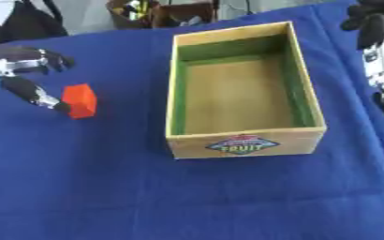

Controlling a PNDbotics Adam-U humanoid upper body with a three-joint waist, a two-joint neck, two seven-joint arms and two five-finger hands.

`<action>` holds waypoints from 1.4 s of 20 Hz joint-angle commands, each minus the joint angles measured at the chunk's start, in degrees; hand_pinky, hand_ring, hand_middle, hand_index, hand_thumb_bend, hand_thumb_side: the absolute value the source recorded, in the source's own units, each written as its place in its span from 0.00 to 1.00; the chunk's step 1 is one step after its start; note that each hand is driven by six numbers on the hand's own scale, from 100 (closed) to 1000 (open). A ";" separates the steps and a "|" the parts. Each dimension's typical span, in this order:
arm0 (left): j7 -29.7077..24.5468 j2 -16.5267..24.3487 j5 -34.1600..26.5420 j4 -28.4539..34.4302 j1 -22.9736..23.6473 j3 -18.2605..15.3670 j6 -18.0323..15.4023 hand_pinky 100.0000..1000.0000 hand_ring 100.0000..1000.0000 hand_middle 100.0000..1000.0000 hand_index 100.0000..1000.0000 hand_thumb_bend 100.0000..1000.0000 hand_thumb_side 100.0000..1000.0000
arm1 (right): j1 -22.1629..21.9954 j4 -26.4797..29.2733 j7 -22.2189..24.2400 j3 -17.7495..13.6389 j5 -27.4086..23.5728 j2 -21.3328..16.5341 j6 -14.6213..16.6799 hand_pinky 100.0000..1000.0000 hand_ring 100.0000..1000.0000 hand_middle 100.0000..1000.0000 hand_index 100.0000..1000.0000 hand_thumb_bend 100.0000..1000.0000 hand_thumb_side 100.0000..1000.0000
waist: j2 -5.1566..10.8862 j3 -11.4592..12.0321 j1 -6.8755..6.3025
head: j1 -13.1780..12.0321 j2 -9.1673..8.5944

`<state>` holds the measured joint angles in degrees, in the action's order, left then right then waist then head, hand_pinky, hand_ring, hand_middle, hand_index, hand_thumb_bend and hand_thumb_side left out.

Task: Pick up objects on the table and place them in the box.

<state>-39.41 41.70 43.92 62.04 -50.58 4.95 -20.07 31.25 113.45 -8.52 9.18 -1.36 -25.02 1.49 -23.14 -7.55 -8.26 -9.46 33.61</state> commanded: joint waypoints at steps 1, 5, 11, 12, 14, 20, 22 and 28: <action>-0.94 1.07 0.09 0.37 -1.10 0.22 -0.18 0.71 0.82 0.85 1.00 0.80 0.73 | 0.53 1.14 0.18 -0.21 0.00 -0.97 -0.07 0.93 0.83 0.55 0.78 0.00 0.52 | 1.11 0.13 0.20 | -0.08 -0.77; -1.17 0.88 0.45 0.28 -1.14 0.35 -0.26 0.71 0.82 0.85 1.00 0.80 0.73 | 0.54 1.14 0.20 -0.21 0.00 -0.94 -0.09 0.93 0.83 0.55 0.78 0.00 0.52 | 1.09 0.12 0.19 | -0.10 -0.82; 1.00 0.40 3.94 0.46 -1.10 1.32 0.28 0.69 0.80 0.80 1.00 0.75 0.74 | 0.66 1.14 0.28 -0.19 -0.03 -0.90 -0.11 0.94 0.83 0.55 0.78 0.00 0.52 | 0.73 -0.35 0.11 | -0.29 -1.23; 1.64 0.18 4.74 0.39 -1.08 1.30 0.10 0.68 0.80 0.78 0.99 0.74 0.74 | 0.66 1.14 0.29 -0.19 -0.04 -0.89 -0.12 0.94 0.83 0.55 0.78 0.00 0.52 | 0.71 -0.32 0.11 | -0.31 -1.20; 2.86 -0.25 6.13 0.13 -1.04 1.28 -0.27 0.68 0.79 0.78 0.99 0.73 0.74 | 0.65 1.14 0.35 -0.17 -0.06 -0.81 -0.15 0.94 0.83 0.55 0.78 0.00 0.52 | 0.65 -0.25 0.10 | -0.30 -1.21; 5.66 -1.17 9.46 -1.04 -0.81 1.50 -1.08 0.65 0.77 0.73 0.95 0.67 0.76 | 0.79 1.14 0.37 -0.21 -0.09 -0.73 -0.07 0.94 0.83 0.55 0.78 0.00 0.53 | 0.48 -0.50 0.19 | -0.44 -1.53; 6.30 -1.28 10.53 -1.38 -0.69 1.60 -1.31 0.65 0.77 0.72 0.94 0.66 0.76 | 0.83 1.14 0.37 -0.21 -0.10 -0.73 -0.05 0.94 0.83 0.55 0.78 0.00 0.53 | 0.45 -0.53 0.22 | -0.44 -1.57; 8.30 -1.40 12.80 -1.74 -0.40 1.78 -1.74 0.59 0.72 0.67 0.88 0.59 0.74 | 0.79 1.14 0.37 -0.25 -0.14 -0.62 -0.13 0.94 0.83 0.55 0.78 0.00 0.52 | 0.48 -0.27 0.22 | -0.40 -1.58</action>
<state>-31.66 38.79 56.04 60.26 -50.50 6.54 -21.78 31.29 113.45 -8.30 9.20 -1.43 -25.00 1.28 -23.84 -8.02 -8.37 -9.72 32.62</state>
